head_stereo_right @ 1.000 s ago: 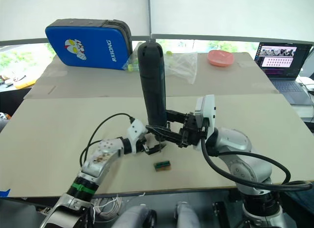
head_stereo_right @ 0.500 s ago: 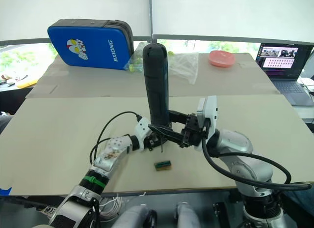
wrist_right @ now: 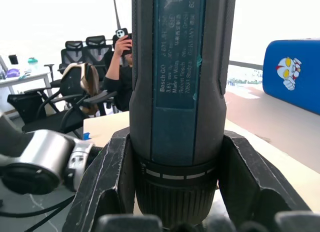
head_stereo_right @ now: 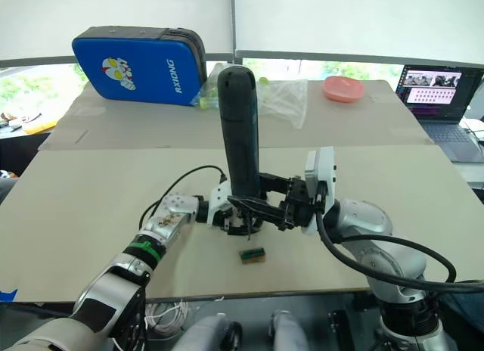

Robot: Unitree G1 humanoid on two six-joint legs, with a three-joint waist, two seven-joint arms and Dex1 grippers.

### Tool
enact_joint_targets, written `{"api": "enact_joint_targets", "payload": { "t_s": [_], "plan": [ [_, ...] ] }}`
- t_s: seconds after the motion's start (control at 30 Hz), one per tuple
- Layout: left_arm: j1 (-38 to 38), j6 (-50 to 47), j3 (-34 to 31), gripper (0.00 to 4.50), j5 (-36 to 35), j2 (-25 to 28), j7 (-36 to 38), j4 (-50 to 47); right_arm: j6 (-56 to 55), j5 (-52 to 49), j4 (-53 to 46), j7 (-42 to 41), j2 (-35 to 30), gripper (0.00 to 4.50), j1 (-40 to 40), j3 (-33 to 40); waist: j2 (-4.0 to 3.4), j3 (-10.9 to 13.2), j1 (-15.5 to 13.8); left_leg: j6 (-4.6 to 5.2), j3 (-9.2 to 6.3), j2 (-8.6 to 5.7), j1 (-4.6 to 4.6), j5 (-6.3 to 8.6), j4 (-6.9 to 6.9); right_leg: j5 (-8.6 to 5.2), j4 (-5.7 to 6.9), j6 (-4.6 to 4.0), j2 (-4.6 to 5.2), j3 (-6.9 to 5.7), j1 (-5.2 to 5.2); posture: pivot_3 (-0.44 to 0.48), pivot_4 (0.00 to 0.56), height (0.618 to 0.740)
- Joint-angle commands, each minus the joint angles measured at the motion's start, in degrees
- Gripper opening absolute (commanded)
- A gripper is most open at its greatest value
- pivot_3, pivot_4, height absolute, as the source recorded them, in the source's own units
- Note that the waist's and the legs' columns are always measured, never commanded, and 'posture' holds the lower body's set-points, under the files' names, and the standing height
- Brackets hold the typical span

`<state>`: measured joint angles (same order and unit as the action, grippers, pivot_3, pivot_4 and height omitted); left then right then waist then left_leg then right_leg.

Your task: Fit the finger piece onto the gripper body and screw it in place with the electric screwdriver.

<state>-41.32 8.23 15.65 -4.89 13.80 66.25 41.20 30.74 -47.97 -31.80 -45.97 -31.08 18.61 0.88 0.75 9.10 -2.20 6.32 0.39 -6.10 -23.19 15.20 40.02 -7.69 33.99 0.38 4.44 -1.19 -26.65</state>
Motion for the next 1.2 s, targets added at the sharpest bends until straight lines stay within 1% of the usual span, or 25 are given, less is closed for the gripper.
{"api": "enact_joint_targets", "payload": {
  "t_s": [0.03, 0.07, 0.17, 0.2, 0.23, 0.4, 0.57, 0.6, 0.63, 0.7, 0.73, 0.93, 1.1, 1.2],
  "plan": [
    [3.26, -1.15, -1.28, 4.50, -0.47, 0.84, -1.89, -7.24, -1.08, -1.34, -2.61, -0.32, -0.11, 1.90, 0.96, 1.49, 0.00, 0.00, 0.20, -0.25, 0.00, 0.01, 0.00, -0.15, -0.03, 0.00, 0.01, 0.00, 0.00, 0.02, -0.03, 0.000, 0.150, 0.740],
    [4.45, -2.60, -1.71, 4.50, -0.36, 0.89, -3.48, -9.67, -1.14, -1.31, -2.53, -0.56, -0.11, 1.90, 1.02, 1.42, 0.00, 0.00, 0.17, -0.42, 0.01, 0.02, 0.00, -0.25, -0.06, 0.00, 0.02, 0.00, -0.01, 0.03, -0.04, 0.000, 0.150, 0.740],
    [7.31, -6.75, -2.44, 4.50, -0.06, 0.95, -7.16, -15.24, -1.38, -0.98, -1.61, -1.11, 0.10, 1.90, 1.77, 1.10, 0.00, 0.00, 0.09, -0.47, 0.00, 0.03, -0.01, -0.28, -0.11, 0.00, 0.04, -0.01, -0.01, 0.05, -0.06, 0.000, 0.150, 0.740],
    [7.90, -7.57, -2.42, 4.50, 0.04, 1.00, -7.74, -16.37, -1.42, -0.91, -1.40, -1.19, 0.17, 1.90, 1.94, 1.06, 0.00, 0.00, 0.09, -0.45, 0.00, 0.03, -0.01, -0.27, -0.11, 0.00, 0.04, -0.01, -0.01, 0.05, -0.06, 0.000, 0.150, 0.740],
    [8.57, -8.11, -2.46, 4.50, 0.05, 0.86, -8.46, -17.30, -1.37, -0.92, -1.15, -1.24, 0.26, 1.90, 2.29, 0.99, 0.00, 0.00, 0.06, -0.19, 0.00, 0.03, 0.00, -0.11, -0.10, 0.00, 0.04, -0.01, -0.01, 0.06, -0.04, 0.000, 0.150, 0.740],
    [10.30, -9.56, -2.14, 4.50, -0.70, -0.77, -10.31, -19.42, -0.99, -1.15, -0.77, -1.81, 0.26, 1.90, 3.11, 0.92, 0.00, 0.00, -0.10, -0.12, 0.00, 0.02, 0.04, -0.07, -0.03, 0.00, 0.06, -0.01, -0.01, 0.04, 0.01, 0.000, 0.150, 0.740],
    [10.61, -10.11, -1.88, 4.50, -0.50, -2.03, -11.25, -19.89, -0.59, -1.37, -0.54, -2.08, 0.02, 1.90, 3.57, 0.98, 0.00, 0.00, -0.04, -0.49, 0.00, 0.01, 0.04, -0.29, -0.04, 0.00, 0.05, -0.01, -0.01, 0.04, 0.01, 0.000, 0.150, 0.740],
    [10.62, -9.98, -1.93, 4.00, -0.48, -2.21, -11.40, -19.80, -0.54, -1.39, -0.50, -2.11, -0.02, 1.90, 3.67, 0.98, 0.00, 0.00, -0.04, -0.49, 0.01, 0.01, 0.03, -0.29, -0.04, 0.00, 0.05, -0.01, -0.01, 0.04, 0.00, 0.000, 0.150, 0.740],
    [10.58, -9.79, -2.04, 3.75, -0.45, -2.37, -11.69, -19.67, -0.50, -1.39, -0.45, -2.10, -0.03, 1.90, 3.79, 0.96, 0.00, 0.00, -0.03, -0.49, 0.01, 0.02, 0.03, -0.29, -0.05, 0.00, 0.06, -0.01, -0.02, 0.04, -0.01, 0.000, 0.150, 0.740],
    [10.53, -9.92, -2.17, 2.74, -0.64, -2.54, -11.80, -19.61, -0.37, -1.43, -0.38, -1.99, -0.01, 1.90, 4.07, 0.94, 0.00, 0.00, -0.02, -0.50, 0.00, 0.02, 0.03, -0.29, -0.06, 0.00, 0.06, -0.01, -0.02, 0.04, -0.02, 0.000, 0.150, 0.740],
    [10.52, -9.97, -2.14, 2.43, -0.72, -2.52, -11.66, -19.65, -0.23, -1.50, -0.39, -1.83, 0.03, 1.90, 4.33, 0.91, 0.00, 0.00, -0.02, -0.49, 0.00, 0.02, 0.03, -0.29, -0.06, 0.00, 0.07, -0.01, -0.02, 0.04, -0.03, 0.000, 0.150, 0.740],
    [9.23, -9.50, -1.95, 2.39, -1.51, -2.73, -9.67, -18.70, 2.39, -3.41, -0.84, 0.43, 0.53, 1.90, 8.25, 1.01, 0.00, 0.00, 0.05, -0.47, 0.00, 0.02, 0.02, -0.28, -0.05, 0.01, 0.08, -0.02, -0.02, 0.05, -0.04, 0.000, 0.150, 0.740],
    [5.97, -7.01, -1.67, 2.39, 0.20, -4.71, -10.44, -12.51, 3.44, -3.58, -0.42, 1.35, 0.84, 1.90, 10.31, 0.96, 0.00, 0.00, -0.32, -0.50, -0.02, 0.02, -0.01, -0.30, -0.05, 0.01, 0.06, -0.02, 0.00, 0.00, -0.04, 0.000, 0.150, 0.740],
    [4.10, -6.94, -2.10, 2.39, 1.30, -4.88, -11.84, -8.62, 3.53, -3.19, -0.06, 1.00, 0.64, 1.90, 10.37, 1.12, 0.00, 0.00, -0.36, -0.42, 0.00, -0.01, -0.03, -0.26, 0.04, 0.02, 0.03, 0.00, 0.02, 0.02, 0.02, 0.000, 0.150, 0.740]
  ]
}}
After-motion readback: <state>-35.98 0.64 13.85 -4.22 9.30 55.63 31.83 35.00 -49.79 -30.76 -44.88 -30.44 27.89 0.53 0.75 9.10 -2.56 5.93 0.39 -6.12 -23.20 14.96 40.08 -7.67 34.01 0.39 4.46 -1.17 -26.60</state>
